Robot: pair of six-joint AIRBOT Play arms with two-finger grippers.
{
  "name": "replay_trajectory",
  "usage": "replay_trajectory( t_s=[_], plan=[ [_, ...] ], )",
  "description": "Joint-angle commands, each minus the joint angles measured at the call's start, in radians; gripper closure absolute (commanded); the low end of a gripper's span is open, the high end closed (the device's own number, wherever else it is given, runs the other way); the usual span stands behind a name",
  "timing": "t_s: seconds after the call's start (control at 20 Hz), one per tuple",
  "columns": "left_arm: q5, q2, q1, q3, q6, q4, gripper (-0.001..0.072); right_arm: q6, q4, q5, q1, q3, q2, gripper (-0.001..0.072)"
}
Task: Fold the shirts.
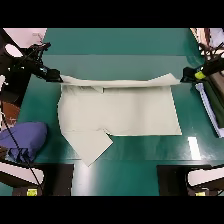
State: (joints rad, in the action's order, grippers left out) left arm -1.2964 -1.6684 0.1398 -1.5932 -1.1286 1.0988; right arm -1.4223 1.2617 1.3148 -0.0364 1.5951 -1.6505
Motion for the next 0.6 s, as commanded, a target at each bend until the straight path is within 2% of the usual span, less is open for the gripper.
replay_trajectory(
  t_s=[0.0, 0.1, 0.2, 0.25, 0.3, 0.35, 0.4, 0.45, 0.5, 0.55],
  plan=[
    [-0.039, -0.001, -0.002, 0.040, -0.047, 0.053, 0.0677, 0.002, 0.001, -0.092, 0.017, -0.178, 0.056, 0.0690],
    [-0.042, -0.001, -0.002, 0.089, -0.055, 0.053, 0.0675, 0.002, -0.027, -0.100, 0.029, -0.222, 0.056, 0.0690],
    [-0.041, -0.001, -0.002, 0.137, -0.107, 0.054, 0.0672, 0.002, -0.053, -0.105, 0.031, -0.253, 0.056, 0.0690],
    [-0.042, -0.001, -0.002, 0.153, -0.125, 0.055, 0.0488, 0.002, -0.069, -0.104, 0.033, -0.257, 0.056, 0.0689],
    [-0.045, -0.001, -0.002, 0.158, -0.142, 0.063, 0.0167, 0.002, -0.085, -0.101, 0.039, -0.257, 0.056, 0.0688],
    [-0.048, 0.001, -0.002, 0.158, -0.159, 0.071, 0.0116, 0.002, -0.101, -0.100, 0.039, -0.257, 0.057, 0.0685],
    [-0.049, 0.006, -0.002, 0.158, -0.159, 0.076, 0.0116, 0.002, -0.120, -0.079, 0.039, -0.257, 0.057, 0.0614],
    [-0.056, 0.018, -0.002, 0.157, -0.160, 0.085, 0.0116, 0.002, -0.127, -0.050, 0.039, -0.255, 0.057, 0.0403],
    [-0.064, 0.040, -0.002, 0.158, -0.174, 0.112, 0.0116, 0.003, -0.135, -0.008, 0.035, -0.255, 0.062, 0.0368],
    [-0.075, 0.067, -0.002, 0.158, -0.183, 0.145, 0.0116, 0.021, -0.136, 0.032, 0.031, -0.255, 0.072, 0.0369]
  ],
)
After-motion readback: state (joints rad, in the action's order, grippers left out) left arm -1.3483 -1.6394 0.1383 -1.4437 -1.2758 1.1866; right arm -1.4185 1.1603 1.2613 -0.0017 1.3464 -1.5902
